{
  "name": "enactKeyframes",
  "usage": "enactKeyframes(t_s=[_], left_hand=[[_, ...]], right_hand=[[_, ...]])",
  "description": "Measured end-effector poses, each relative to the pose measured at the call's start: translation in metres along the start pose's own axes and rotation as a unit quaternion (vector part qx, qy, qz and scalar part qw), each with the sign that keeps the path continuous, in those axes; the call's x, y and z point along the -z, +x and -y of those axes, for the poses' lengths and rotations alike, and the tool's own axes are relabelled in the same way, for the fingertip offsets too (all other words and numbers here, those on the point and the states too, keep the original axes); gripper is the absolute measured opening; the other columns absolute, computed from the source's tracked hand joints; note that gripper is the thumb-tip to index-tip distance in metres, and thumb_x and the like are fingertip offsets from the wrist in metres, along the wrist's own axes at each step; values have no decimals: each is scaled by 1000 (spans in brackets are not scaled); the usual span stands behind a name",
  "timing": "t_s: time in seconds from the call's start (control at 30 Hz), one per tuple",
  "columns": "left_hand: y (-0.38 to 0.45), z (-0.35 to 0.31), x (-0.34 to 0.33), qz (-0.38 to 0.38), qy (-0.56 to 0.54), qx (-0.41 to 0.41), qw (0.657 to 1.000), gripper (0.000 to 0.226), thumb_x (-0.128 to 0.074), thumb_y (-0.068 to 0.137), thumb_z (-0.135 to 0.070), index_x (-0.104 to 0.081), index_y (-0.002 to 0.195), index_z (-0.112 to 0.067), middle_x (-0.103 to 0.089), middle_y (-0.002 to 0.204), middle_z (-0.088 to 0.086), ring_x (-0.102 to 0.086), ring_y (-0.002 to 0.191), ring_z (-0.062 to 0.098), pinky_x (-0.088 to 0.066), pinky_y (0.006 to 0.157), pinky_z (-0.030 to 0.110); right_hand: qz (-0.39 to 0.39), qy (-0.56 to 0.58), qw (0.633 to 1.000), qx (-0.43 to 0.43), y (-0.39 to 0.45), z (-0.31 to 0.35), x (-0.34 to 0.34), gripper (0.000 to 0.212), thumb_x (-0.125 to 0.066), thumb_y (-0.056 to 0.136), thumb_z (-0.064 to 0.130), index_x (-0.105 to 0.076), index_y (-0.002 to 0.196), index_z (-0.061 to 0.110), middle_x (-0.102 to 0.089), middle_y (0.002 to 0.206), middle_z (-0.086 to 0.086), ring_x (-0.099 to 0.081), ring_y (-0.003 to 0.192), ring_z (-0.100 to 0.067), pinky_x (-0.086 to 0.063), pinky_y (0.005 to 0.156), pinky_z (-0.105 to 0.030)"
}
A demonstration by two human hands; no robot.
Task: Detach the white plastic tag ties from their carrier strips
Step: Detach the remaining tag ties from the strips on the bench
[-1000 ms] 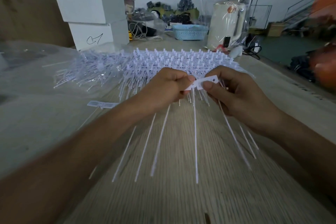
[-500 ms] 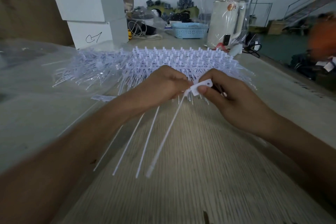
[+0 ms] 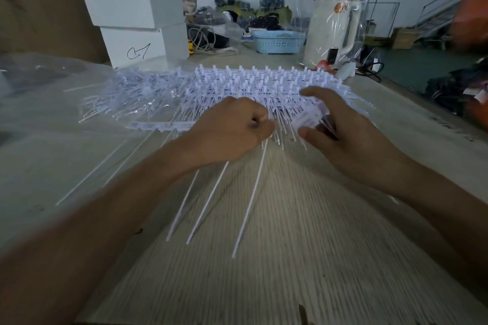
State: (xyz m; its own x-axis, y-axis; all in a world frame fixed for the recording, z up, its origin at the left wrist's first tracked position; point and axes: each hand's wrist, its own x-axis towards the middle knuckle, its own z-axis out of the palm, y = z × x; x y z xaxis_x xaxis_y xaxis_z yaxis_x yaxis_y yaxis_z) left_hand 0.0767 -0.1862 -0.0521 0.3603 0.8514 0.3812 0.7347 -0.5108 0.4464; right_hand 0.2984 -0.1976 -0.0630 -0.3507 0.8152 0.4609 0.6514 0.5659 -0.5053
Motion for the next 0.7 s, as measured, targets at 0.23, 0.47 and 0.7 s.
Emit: enactKeyframes(t_s=[0.23,0.47,0.7], left_hand=[[-1,-6,1,29,-148,-24,988,29,-49,105,-18,-64,80,-15,-66,72,-4,-59,65,19,-47,66,36],[-1,-10,-5,-3,-201,-41,979,12,-64,97,-16,-72,102,-10,-70,79,2,-70,69,19,-59,69,35],[-1,-17,-11,-71,-203,-47,976,10,-71,92,-16,-70,98,-7,-68,73,-8,-68,60,11,-52,61,23]], right_hand=[[-34,198,968,-152,4,1,-1,28,-64,97,29,-68,80,6,-57,52,7,-43,42,-4,-33,44,-20],[-27,267,937,-224,4,10,1,36,-46,104,45,-46,81,18,-46,46,7,-33,37,-7,-26,39,-19],[-6,380,892,-246,5,20,4,33,-63,95,43,-59,76,17,-31,50,9,-24,43,-8,-22,38,-20]])
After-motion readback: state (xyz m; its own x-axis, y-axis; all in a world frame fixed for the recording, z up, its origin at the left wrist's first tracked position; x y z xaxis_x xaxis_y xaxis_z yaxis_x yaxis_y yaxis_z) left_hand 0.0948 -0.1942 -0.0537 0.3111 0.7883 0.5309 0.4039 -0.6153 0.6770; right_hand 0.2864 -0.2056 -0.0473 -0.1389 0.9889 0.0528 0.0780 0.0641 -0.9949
